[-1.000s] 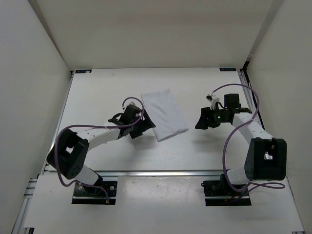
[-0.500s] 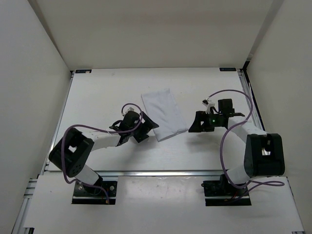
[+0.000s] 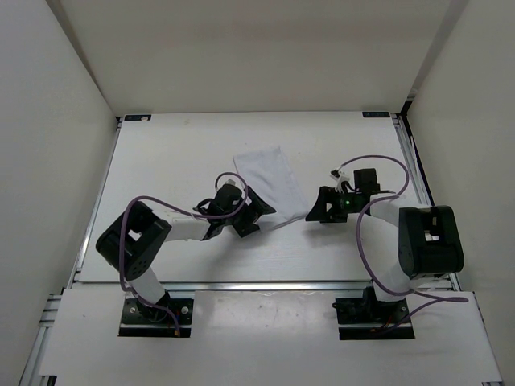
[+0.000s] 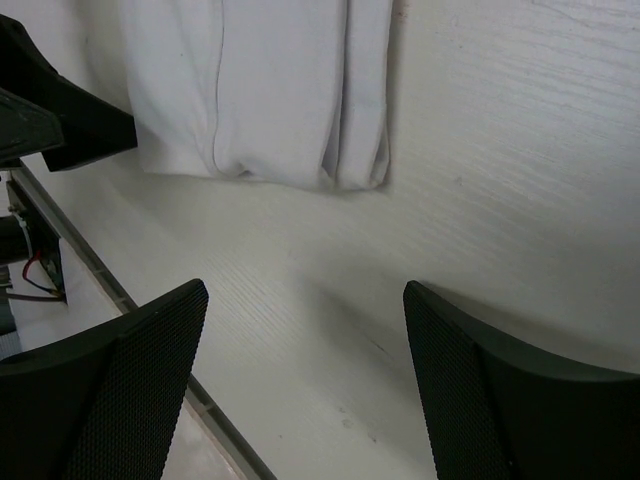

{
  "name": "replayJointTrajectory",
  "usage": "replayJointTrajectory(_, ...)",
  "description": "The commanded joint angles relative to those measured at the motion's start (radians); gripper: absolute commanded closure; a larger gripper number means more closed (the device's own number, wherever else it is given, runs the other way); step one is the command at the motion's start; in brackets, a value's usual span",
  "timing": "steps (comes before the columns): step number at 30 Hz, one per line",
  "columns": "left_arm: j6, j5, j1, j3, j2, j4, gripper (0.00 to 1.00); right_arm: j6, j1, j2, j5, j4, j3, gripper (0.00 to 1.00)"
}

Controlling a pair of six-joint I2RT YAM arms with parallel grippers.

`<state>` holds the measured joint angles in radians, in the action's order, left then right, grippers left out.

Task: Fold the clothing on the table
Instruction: Fold the skirt

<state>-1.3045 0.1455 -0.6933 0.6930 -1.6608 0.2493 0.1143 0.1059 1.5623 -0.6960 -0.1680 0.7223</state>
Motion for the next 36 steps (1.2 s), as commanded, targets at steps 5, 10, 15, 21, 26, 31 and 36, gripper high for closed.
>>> replayJointTrajectory(5,-0.030,0.038,0.000,-0.049,0.009,0.062,0.15,0.035,0.000,0.024,-0.043,0.076,0.019,0.17)
replayJointTrajectory(10,-0.045,0.072,-0.003,-0.043,-0.037,0.120,0.39,0.022,-0.012,0.025,-0.039,0.053,0.022,0.17)
replayJointTrajectory(15,-0.050,0.081,-0.003,-0.046,-0.057,0.168,0.65,0.025,-0.011,0.025,-0.025,0.054,0.019,0.18)
replayJointTrajectory(21,-0.044,0.092,0.008,-0.032,-0.062,0.196,1.00,0.041,-0.028,0.027,-0.039,0.068,0.013,0.17)
replayJointTrajectory(26,-0.048,0.091,0.015,0.008,-0.036,0.157,1.00,0.079,-0.103,0.036,-0.173,0.065,0.009,0.13)
replayJointTrajectory(31,-0.079,0.086,0.017,0.014,0.007,0.125,1.00,0.119,-0.169,0.106,-0.286,0.055,0.034,0.15)
replayJointTrajectory(36,-0.085,0.074,0.024,-0.006,0.058,0.090,1.00,0.101,-0.144,0.264,-0.364,-0.013,0.123,0.28)
